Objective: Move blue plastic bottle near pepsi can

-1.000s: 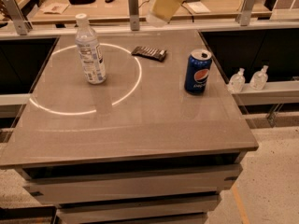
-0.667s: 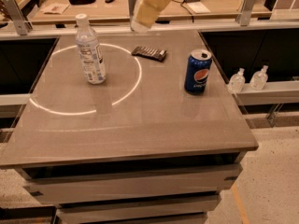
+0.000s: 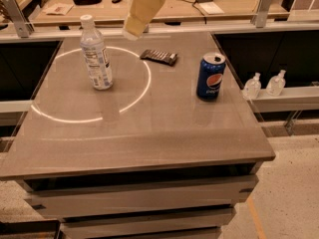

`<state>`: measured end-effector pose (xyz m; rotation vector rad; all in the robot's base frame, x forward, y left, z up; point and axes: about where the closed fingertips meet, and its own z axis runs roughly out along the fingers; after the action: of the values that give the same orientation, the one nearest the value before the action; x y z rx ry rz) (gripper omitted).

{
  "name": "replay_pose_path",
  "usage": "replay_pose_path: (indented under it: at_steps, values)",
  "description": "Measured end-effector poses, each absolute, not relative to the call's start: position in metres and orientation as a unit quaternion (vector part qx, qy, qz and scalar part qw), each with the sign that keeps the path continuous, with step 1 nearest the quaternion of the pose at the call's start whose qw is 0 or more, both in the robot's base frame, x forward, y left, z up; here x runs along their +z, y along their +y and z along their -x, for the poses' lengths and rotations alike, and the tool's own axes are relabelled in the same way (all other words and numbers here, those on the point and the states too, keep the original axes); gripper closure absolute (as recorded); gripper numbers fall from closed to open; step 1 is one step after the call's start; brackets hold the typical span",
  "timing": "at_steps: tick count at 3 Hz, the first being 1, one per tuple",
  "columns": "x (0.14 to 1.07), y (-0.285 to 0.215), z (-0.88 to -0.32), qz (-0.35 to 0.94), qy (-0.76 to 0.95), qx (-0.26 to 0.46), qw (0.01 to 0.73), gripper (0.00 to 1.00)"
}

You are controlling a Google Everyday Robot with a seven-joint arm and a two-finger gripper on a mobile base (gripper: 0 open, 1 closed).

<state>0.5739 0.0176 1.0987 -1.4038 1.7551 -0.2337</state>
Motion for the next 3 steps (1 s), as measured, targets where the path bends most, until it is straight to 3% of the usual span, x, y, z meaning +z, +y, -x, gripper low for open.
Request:
replay_pose_path:
  at_steps: [3]
  values:
    - [1.068,0.032,-0.611,0.471,0.777,-0.131,0.397,0.0]
